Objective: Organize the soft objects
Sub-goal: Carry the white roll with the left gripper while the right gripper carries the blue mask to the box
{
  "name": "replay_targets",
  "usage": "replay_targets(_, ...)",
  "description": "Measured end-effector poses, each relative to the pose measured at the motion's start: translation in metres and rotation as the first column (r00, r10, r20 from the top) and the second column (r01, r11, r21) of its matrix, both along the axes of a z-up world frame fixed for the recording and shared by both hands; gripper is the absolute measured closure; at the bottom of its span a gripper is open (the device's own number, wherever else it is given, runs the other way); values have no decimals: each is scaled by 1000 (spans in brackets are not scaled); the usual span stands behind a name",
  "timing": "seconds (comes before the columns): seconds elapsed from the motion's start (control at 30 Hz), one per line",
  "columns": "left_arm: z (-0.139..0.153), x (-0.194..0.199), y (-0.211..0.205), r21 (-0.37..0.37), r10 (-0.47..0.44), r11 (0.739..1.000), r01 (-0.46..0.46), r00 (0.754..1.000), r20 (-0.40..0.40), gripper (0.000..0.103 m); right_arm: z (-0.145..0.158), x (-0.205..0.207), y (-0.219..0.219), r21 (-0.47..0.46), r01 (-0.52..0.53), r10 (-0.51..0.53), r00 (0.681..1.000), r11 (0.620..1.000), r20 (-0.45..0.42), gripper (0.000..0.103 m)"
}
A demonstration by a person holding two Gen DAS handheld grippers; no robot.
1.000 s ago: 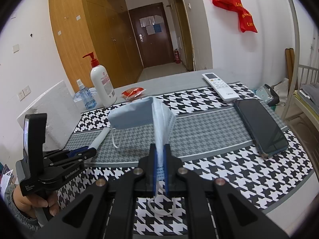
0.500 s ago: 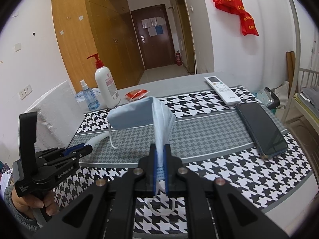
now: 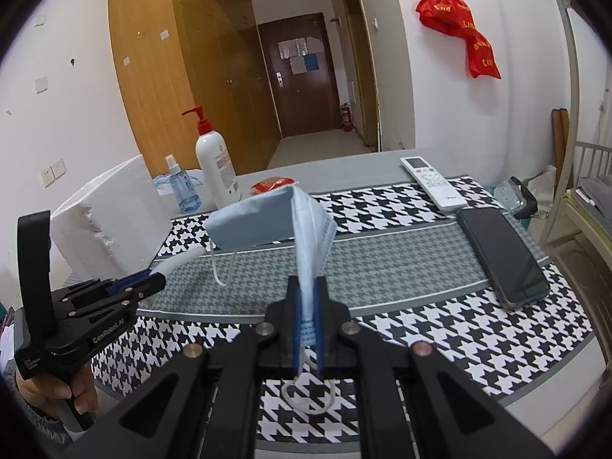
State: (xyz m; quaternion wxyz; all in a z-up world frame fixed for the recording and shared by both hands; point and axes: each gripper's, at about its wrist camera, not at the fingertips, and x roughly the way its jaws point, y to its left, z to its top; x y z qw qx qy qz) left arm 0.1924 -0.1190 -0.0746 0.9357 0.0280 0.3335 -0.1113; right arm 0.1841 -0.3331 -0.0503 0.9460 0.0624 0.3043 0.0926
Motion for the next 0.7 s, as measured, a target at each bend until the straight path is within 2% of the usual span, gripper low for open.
replay_targets(0.7,42,-38,40,-18,51,999,-49,988,147,87,21,-13,33,-23,-64,65,996,998,55,95)
